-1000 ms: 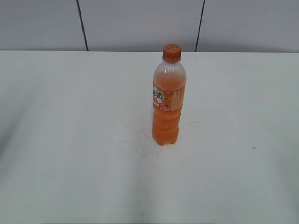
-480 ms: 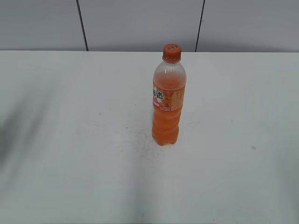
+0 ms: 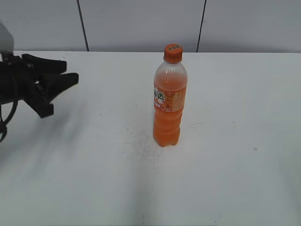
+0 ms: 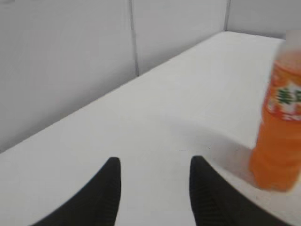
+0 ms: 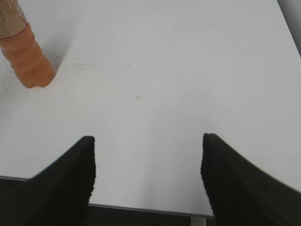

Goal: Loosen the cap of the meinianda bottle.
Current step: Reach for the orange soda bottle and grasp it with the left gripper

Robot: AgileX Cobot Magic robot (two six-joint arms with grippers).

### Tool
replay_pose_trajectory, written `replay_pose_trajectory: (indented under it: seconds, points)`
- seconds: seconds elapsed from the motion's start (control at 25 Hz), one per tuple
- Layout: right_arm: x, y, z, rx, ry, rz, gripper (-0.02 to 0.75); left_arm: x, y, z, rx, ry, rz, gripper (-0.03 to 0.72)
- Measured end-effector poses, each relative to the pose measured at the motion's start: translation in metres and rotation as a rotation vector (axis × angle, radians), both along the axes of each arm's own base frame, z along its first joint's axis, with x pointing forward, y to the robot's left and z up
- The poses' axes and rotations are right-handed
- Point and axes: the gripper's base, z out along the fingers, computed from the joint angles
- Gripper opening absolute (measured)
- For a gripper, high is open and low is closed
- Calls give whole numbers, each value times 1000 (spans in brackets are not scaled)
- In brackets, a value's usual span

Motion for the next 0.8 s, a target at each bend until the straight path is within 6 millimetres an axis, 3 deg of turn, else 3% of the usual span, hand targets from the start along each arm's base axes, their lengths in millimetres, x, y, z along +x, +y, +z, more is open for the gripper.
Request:
replay_pose_trajectory:
  seconds: [0.2, 0.36, 0.6, 0.8]
  points:
    - [0, 0, 0, -1, 0, 0, 525, 11, -25, -22, 86, 1, -320, 314]
    - [0, 0, 0, -1, 0, 0, 525, 22, -55, -44, 121, 28, -473, 397]
    - [0, 0, 0, 0, 0, 1, 525, 36, -103, -64, 104, 42, -583, 463]
    - [0, 1, 0, 6, 1, 5, 525, 54, -125, -70, 69, 49, -590, 476]
